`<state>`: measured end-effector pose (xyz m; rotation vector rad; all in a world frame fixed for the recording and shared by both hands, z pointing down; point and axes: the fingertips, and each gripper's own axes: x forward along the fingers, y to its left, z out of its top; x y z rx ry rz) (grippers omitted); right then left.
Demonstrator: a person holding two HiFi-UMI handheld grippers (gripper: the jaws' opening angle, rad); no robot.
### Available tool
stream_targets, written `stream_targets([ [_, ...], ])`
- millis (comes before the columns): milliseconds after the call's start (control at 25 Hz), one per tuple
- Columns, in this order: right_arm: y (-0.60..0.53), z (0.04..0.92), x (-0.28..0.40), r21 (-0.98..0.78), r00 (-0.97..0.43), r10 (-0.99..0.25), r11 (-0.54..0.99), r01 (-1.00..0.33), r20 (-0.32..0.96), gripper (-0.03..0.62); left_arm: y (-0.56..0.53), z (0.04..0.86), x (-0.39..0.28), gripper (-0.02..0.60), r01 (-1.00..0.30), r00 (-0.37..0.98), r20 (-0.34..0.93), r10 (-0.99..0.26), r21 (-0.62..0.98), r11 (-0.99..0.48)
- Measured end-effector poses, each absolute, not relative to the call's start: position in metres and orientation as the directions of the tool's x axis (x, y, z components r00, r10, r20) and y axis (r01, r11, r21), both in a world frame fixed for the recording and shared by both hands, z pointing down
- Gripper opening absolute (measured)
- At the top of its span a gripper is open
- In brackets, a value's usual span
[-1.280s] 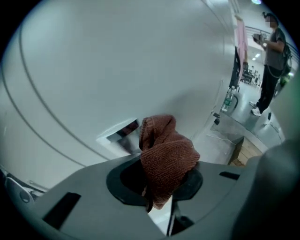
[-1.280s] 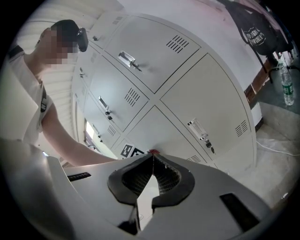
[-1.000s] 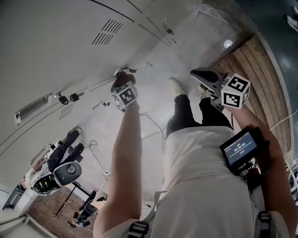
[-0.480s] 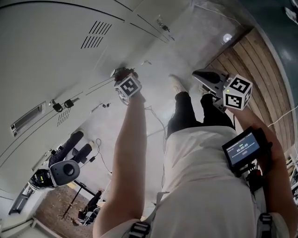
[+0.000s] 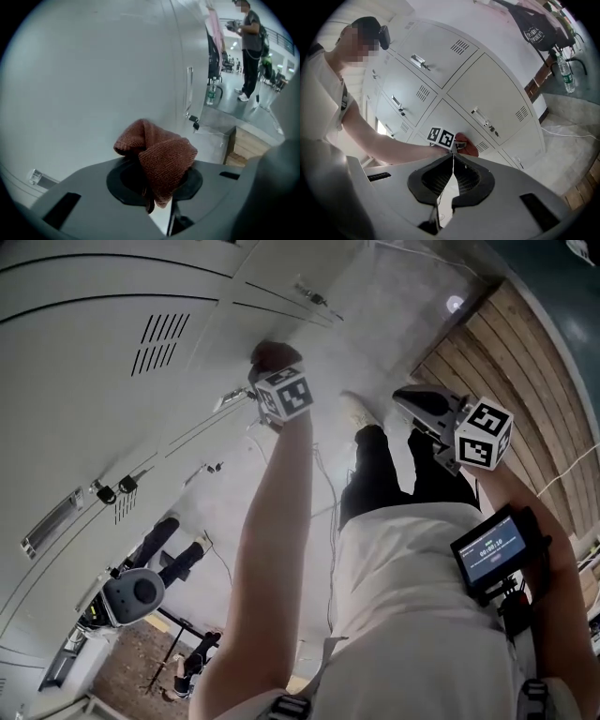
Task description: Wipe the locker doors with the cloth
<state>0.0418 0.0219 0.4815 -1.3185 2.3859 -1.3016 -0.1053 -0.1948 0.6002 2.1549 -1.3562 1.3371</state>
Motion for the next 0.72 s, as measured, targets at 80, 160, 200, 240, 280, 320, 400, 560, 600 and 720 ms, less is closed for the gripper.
stream_targets([
  [80,0.028,0.487,0.043,-0.737,-0.607,-0.742,0.236,-0.633,0.283,0.018,-0.199,0.597,-0.075,0.071,-0.829,0.212,0.785,-0.583,-0.171,-0.532],
  [160,0.038,0.495,0.044,-0.745,-0.602,-0.743,0.218,-0.631,0.292,0.018,-0.201,0.592,-0.046,0.071,-0.835,0.288,0.751,-0.595,-0.107,-0.540],
  [200,0.042,0.499,0.045,-0.748,-0.600,-0.743,0.209,-0.630,0.297,0.018,-0.201,0.590,-0.034,0.071,-0.837,0.318,0.733,-0.602,-0.081,-0.542],
  [240,0.046,0.504,0.046,-0.750,-0.599,-0.742,0.203,-0.629,0.301,0.018,-0.201,0.589,-0.024,0.071,-0.840,0.340,0.716,-0.610,-0.060,-0.539],
  [280,0.049,0.509,0.046,-0.751,-0.600,-0.740,0.201,-0.629,0.304,0.018,-0.201,0.590,-0.019,0.071,-0.848,0.350,0.704,-0.618,-0.043,-0.529],
  [320,0.052,0.514,0.046,-0.751,-0.604,-0.735,0.203,-0.628,0.307,0.018,-0.202,0.594,-0.019,0.071,-0.860,0.348,0.699,-0.624,-0.026,-0.509],
  [400,0.055,0.523,0.043,-0.751,-0.619,-0.720,0.212,-0.625,0.313,0.018,-0.202,0.610,-0.035,0.071,-0.895,0.312,0.714,-0.627,0.001,-0.445],
  [560,0.060,0.535,0.033,-0.755,-0.655,-0.684,0.232,-0.613,0.322,0.018,-0.193,0.645,-0.098,0.071,-0.936,0.181,0.748,-0.639,-0.068,-0.345],
  [600,0.059,0.537,0.030,-0.757,-0.664,-0.676,0.240,-0.608,0.319,0.018,-0.190,0.650,-0.115,0.071,-0.944,0.149,0.750,-0.644,-0.086,-0.318],
  [720,0.057,0.541,0.022,-0.759,-0.689,-0.653,0.264,-0.595,0.313,0.018,-0.181,0.666,-0.162,0.071,-0.972,0.077,0.762,-0.643,-0.086,-0.218],
])
